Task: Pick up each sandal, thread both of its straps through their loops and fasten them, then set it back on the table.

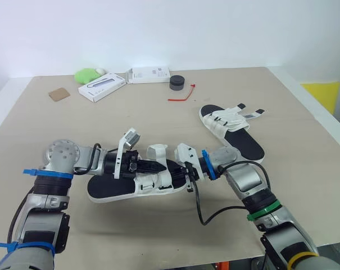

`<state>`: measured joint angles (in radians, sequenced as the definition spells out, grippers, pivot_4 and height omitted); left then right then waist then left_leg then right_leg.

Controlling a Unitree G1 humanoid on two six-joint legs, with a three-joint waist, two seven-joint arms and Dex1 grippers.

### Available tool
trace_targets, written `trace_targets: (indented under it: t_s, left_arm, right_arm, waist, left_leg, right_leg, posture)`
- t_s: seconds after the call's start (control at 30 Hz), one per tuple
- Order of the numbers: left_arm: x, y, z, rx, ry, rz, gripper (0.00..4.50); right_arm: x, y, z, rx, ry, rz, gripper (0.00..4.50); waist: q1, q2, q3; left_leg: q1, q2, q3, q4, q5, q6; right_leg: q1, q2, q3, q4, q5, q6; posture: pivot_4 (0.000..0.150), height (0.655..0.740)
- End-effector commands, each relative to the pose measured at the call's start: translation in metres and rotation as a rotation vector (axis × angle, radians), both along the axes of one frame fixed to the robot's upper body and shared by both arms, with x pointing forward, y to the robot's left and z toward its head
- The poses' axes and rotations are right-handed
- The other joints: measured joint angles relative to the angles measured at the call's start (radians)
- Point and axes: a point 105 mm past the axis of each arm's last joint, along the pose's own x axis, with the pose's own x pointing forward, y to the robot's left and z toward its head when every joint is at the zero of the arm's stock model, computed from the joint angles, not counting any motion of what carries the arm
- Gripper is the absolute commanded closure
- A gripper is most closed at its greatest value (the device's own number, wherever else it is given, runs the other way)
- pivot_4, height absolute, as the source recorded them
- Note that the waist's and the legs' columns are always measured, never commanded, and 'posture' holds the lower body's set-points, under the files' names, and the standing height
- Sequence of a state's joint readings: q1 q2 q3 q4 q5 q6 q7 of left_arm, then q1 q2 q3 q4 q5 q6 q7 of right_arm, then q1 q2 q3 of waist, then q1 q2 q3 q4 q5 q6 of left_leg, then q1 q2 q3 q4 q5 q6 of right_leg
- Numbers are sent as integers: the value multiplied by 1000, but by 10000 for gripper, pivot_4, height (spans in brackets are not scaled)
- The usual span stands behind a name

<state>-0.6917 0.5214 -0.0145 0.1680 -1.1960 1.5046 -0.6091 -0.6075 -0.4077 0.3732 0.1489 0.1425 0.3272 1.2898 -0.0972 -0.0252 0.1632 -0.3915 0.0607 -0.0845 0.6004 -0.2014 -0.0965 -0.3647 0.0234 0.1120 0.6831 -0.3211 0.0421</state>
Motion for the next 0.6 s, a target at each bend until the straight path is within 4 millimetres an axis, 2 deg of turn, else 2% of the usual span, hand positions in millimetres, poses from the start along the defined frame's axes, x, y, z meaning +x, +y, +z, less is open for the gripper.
trace_targets:
  t_s: [0.03, 0.33, 0.6]
  left_arm:
    - [-1, 3, -16, 92, -38, 1, 44639]
    - [-3, 11, -17, 139, -197, -62, 44639]
    - [-2, 4, -6, 93, -352, -111, 44639]
  right_arm:
    - [-18, -3, -44, -113, 149, 7, 45000]
    - [-18, -2, -43, -108, 153, 7, 45000]
    - [-16, -2, -42, -101, 156, 4, 45000]
  waist:
    - [0, 0, 0]
    - [0, 1, -1]
    - [0, 1, -1]
  left_leg:
    - [0, 0, 0, 0, 0, 0]
    - [0, 0, 0, 0, 0, 0]
    - [0, 0, 0, 0, -1, 1]
  right_leg:
    - [0, 0, 0, 0, 0, 0]
    - [0, 0, 0, 0, -1, 0]
    - [0, 0, 0, 0, -1, 0]
  posture:
    - [1500, 7400]
    - [1500, 7400]
    - [1500, 7400]
